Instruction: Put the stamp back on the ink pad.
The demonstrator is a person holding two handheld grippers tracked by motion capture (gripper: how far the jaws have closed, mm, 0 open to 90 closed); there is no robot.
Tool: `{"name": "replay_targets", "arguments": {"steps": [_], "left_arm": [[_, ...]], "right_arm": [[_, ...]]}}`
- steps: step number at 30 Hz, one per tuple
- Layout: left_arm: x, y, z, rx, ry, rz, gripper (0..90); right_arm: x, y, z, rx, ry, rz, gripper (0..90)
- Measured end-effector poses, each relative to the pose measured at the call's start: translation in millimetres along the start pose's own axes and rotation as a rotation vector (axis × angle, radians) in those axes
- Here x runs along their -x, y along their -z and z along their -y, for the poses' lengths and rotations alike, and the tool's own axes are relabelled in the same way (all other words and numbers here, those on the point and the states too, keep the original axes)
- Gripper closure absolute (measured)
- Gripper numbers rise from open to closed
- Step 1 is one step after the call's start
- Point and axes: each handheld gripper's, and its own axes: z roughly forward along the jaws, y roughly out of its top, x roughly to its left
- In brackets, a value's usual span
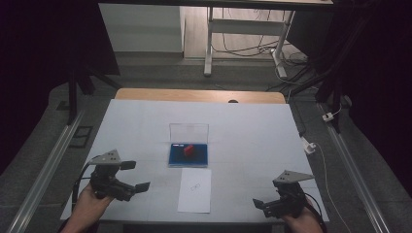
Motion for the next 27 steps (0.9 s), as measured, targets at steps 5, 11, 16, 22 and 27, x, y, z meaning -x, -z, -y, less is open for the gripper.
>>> {"name": "replay_targets", "arguments": {"steps": [5, 11, 16, 22, 27], "left_arm": [[-1.0, 15.4, 12.7, 0.032, 0.026, -0.025, 0.0], [-4.0, 27.1, 28.3, 0.045, 0.059, -0.058, 0.0], [-5.7, 29.1, 39.4, 0.025, 0.082, -0.084, 0.0], [-3.2, 28.2, 50.0, -0.042, 0.082, -0.138, 0.0], [-0.9, 27.1, 54.7, -0.096, 0.073, -0.193, 0.0]], "right_arm": [[-0.2, -0.2, -0.1, 0.001, -0.002, 0.001, 0.0], [-0.3, -0.1, -0.2, -0.002, 0.0, 0.001, 0.0], [-0.4, 0.0, -0.2, -0.001, -0.001, 0.002, 0.0], [-1.2, -0.1, -0.5, -0.003, 0.0, 0.008, 0.0], [-1.0, -0.1, -0.8, -0.006, 0.001, 0.005, 0.0]]}}
